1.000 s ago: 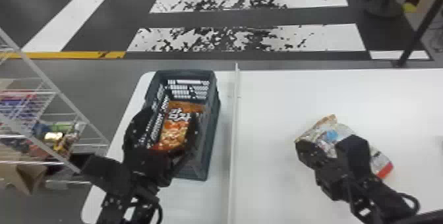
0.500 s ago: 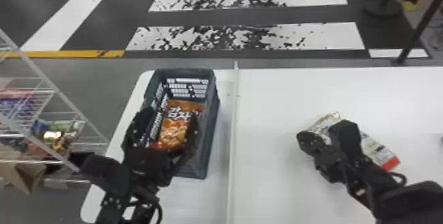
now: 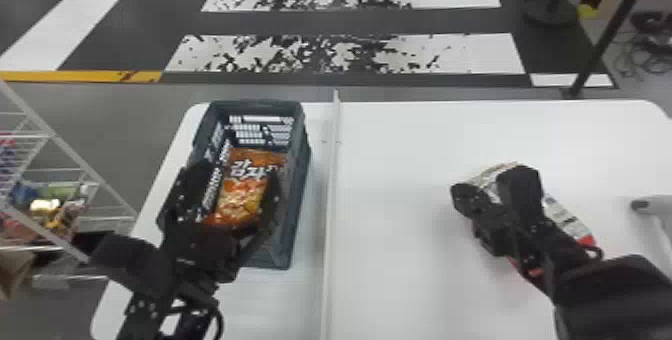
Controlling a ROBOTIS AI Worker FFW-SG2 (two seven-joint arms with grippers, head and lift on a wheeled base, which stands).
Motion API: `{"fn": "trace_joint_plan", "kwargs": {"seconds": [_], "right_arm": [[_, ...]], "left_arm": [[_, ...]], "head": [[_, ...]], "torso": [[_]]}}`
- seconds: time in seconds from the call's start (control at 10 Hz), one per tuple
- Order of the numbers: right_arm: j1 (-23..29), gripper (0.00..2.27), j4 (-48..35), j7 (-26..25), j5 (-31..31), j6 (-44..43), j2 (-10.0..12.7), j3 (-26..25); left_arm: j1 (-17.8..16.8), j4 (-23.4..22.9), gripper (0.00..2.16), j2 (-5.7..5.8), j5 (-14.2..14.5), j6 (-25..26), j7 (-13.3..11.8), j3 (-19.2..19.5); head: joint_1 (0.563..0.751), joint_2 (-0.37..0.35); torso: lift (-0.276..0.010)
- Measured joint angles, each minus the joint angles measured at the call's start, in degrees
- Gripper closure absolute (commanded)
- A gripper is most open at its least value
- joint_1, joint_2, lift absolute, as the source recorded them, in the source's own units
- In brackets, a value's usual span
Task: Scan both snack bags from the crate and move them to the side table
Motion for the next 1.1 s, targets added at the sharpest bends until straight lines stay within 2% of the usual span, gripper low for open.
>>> {"fn": "trace_joint_plan", "kwargs": {"seconds": [0.6,1.1], "right_arm": [[-1.83,2.22,3.22,-1.45,-0.34,-0.61,0.03,-4.58],[-2.95,2.21,4.32,-2.85,-1.90,-1.21,0.14,-6.14]], "left_arm": [[-1.03,1.37,0.09,0.76,0.41,-0.13,-0.09,-0.30],[-1.26,1.73,0.09,0.78,0.45,-0.18,-0.08,-0.45]], "head": [[0.695,0.009],[0.695,-0.017]], "torso": [[-0.075],[-0.075]]}}
